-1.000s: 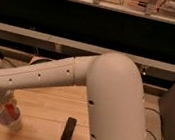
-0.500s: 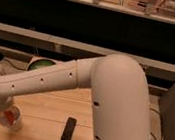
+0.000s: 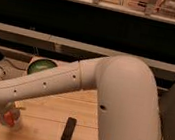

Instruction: Place the pepper in the ceramic cup

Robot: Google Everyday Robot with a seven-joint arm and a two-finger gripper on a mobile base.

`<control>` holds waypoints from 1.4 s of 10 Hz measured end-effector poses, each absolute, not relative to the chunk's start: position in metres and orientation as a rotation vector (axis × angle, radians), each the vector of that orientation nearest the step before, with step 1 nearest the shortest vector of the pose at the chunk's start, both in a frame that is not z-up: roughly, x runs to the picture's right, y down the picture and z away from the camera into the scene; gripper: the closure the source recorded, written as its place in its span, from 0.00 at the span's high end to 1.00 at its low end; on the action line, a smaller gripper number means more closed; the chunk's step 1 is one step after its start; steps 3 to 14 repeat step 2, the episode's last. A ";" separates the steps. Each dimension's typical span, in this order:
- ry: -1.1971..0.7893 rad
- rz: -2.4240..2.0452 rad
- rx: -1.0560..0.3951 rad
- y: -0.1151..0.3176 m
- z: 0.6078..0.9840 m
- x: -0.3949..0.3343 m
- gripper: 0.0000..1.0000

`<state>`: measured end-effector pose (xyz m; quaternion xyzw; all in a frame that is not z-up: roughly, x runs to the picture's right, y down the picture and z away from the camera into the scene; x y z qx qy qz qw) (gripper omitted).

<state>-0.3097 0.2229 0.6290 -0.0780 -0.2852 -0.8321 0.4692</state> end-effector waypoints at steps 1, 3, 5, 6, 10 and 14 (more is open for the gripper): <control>-0.682 -2.039 -0.174 0.216 0.621 -0.311 0.77; -0.682 -2.034 -0.180 0.210 0.618 -0.308 0.70; -0.682 -2.034 -0.180 0.210 0.618 -0.308 0.70; -0.682 -2.034 -0.180 0.210 0.618 -0.308 0.70; -0.682 -2.034 -0.180 0.210 0.618 -0.308 0.70; -0.682 -2.034 -0.180 0.210 0.618 -0.308 0.70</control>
